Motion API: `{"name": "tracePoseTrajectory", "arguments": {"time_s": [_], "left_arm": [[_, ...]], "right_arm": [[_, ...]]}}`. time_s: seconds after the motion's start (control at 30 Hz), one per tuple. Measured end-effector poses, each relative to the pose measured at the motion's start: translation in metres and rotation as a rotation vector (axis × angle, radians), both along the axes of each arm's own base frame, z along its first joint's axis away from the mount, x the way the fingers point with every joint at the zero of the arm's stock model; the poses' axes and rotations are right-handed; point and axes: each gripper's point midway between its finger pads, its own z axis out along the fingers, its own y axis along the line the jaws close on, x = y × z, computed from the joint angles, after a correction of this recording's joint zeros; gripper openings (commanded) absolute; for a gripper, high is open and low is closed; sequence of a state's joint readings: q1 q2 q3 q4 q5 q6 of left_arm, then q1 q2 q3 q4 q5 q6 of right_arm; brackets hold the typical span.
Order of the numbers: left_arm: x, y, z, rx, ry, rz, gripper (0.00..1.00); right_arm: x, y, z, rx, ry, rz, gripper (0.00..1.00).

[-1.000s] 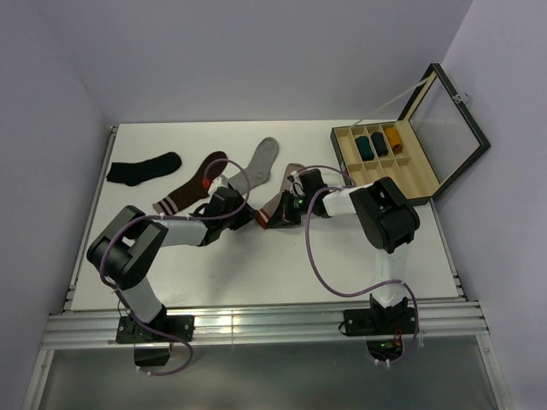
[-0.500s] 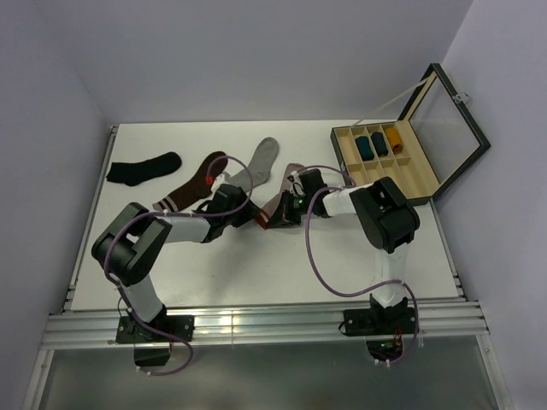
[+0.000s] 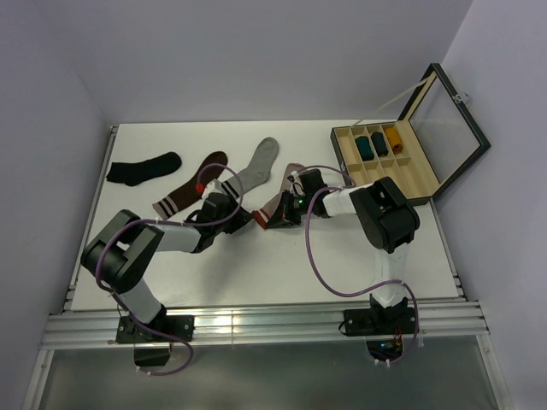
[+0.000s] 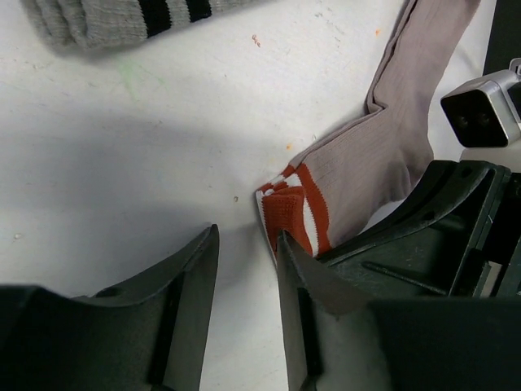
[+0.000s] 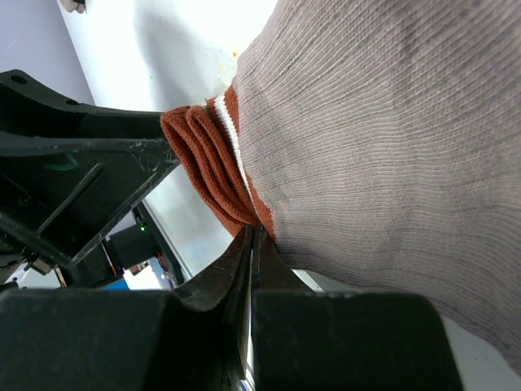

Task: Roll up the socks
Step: Roll the sock at the center of the board.

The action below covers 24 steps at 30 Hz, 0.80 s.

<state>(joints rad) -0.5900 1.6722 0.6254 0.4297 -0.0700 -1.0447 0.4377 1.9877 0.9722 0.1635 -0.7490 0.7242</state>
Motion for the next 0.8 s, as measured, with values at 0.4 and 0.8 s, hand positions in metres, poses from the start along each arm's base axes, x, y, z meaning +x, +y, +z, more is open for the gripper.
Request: {"name": "tracePoseTrajectory", "arguments": {"time_s": [0.4, 0.8], "left_arm": [[0.004, -0.003, -0.001, -0.041, -0.015, -0.02, 0.39], [0.012, -0.01, -0.002, -0.05, -0.02, -0.027, 0.36]], "right_arm": [[0.0, 0.0, 0.0, 0.0, 0.0, 0.0, 0.0], [0.0, 0.0, 0.0, 0.0, 0.0, 0.0, 0.0]]}}
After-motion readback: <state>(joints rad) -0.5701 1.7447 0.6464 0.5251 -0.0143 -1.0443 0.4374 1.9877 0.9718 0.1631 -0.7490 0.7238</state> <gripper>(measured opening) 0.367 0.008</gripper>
